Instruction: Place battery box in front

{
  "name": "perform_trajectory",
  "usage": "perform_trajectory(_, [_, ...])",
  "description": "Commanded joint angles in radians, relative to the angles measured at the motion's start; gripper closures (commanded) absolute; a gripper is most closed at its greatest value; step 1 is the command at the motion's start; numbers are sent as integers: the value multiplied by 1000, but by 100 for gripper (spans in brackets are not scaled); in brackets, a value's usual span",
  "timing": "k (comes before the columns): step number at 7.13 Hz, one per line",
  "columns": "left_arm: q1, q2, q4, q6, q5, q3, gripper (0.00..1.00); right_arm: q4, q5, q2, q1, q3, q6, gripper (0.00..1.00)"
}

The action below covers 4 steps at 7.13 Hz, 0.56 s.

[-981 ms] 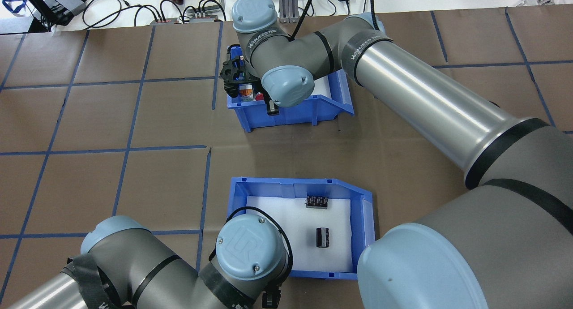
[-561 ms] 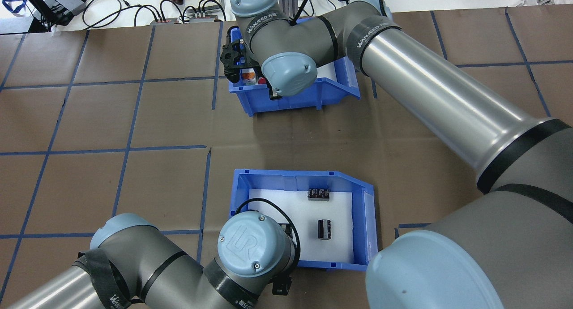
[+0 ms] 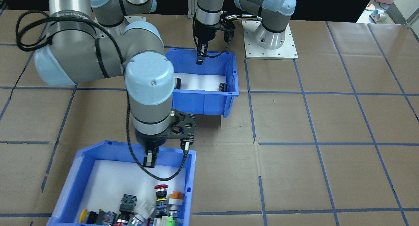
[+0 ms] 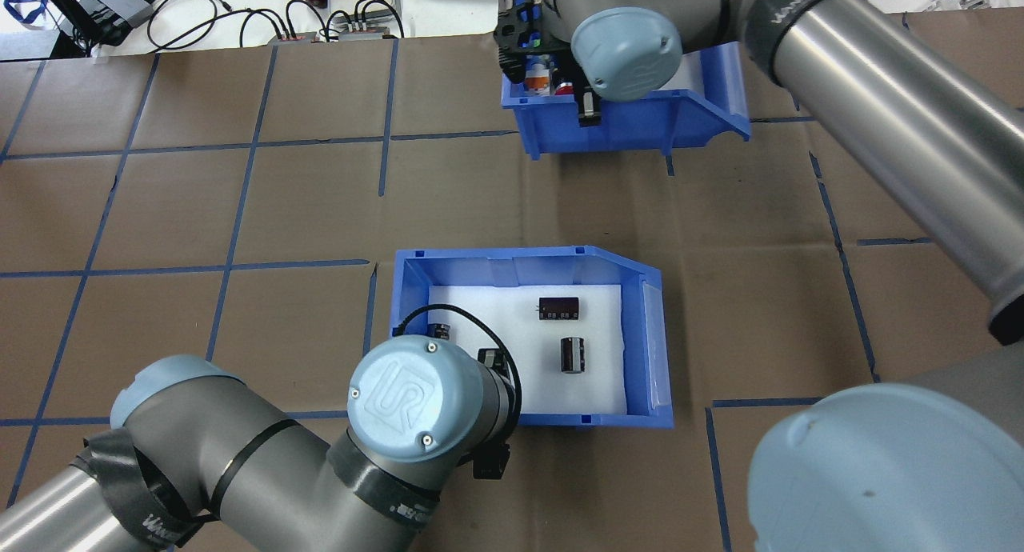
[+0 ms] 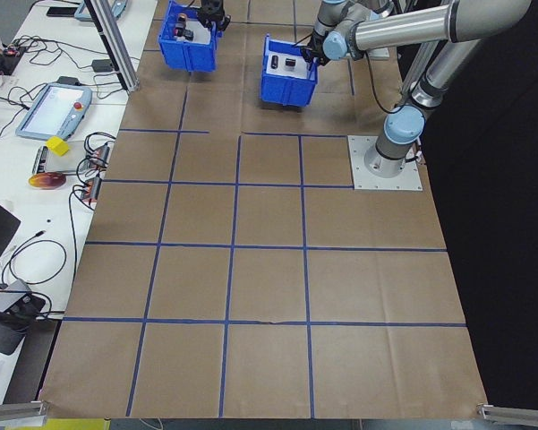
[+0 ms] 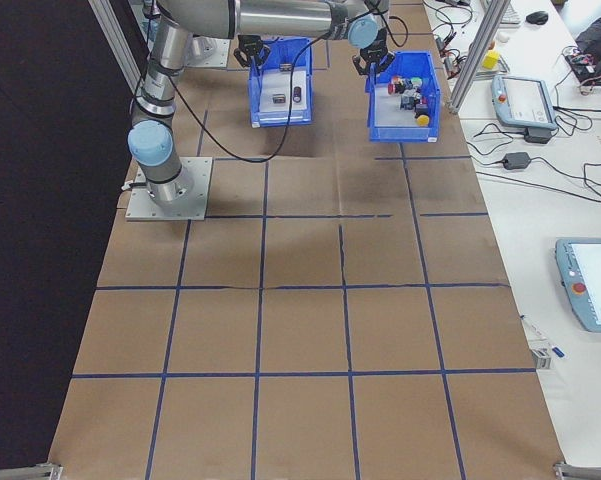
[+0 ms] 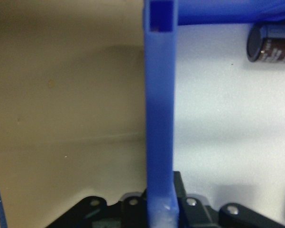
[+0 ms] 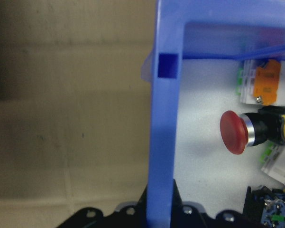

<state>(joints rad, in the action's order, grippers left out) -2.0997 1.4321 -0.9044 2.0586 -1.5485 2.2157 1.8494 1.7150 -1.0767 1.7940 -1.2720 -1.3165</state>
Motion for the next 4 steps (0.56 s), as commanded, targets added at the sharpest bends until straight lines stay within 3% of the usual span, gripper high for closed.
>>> perform_trajectory(1, [189, 5, -54, -130, 5, -40, 100, -15, 0, -51, -141, -47, -108, 92])
perform_trajectory(4, [328, 112, -45, -236, 10, -115, 100, -13, -12, -107, -304, -113, -321, 92])
